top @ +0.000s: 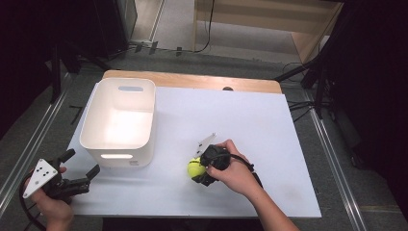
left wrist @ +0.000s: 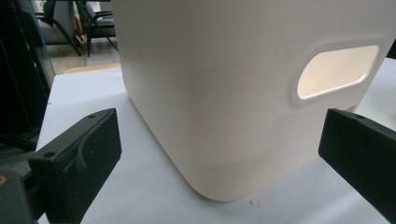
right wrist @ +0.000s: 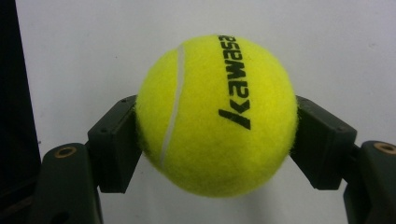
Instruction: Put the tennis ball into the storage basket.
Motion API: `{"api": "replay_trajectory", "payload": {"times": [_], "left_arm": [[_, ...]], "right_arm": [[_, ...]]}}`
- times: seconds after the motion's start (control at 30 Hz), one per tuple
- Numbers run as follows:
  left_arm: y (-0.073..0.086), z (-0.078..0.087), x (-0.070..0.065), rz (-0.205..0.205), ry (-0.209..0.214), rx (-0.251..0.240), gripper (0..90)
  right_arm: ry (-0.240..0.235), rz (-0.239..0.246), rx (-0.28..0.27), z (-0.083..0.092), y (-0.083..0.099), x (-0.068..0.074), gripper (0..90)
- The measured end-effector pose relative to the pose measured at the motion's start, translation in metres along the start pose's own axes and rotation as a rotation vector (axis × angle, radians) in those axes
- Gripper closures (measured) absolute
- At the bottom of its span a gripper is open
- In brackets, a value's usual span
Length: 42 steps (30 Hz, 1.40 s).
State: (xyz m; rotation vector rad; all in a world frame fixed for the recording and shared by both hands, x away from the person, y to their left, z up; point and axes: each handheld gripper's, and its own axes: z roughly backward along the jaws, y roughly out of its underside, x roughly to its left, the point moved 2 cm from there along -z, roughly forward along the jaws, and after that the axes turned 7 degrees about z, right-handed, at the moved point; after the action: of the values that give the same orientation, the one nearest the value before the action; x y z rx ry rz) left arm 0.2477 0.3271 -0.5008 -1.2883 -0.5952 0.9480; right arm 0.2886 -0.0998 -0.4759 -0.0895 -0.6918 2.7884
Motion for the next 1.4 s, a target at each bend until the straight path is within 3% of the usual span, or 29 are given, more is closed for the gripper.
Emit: {"api": "replay_trajectory", "payload": {"times": [1.4], "left_arm": [[0.000,0.000,0.000,0.001,0.000,0.000,0.0]], "right_arm": [[0.005,0.018,-0.031,0.033,-0.029,-0.015,23.7]]}}
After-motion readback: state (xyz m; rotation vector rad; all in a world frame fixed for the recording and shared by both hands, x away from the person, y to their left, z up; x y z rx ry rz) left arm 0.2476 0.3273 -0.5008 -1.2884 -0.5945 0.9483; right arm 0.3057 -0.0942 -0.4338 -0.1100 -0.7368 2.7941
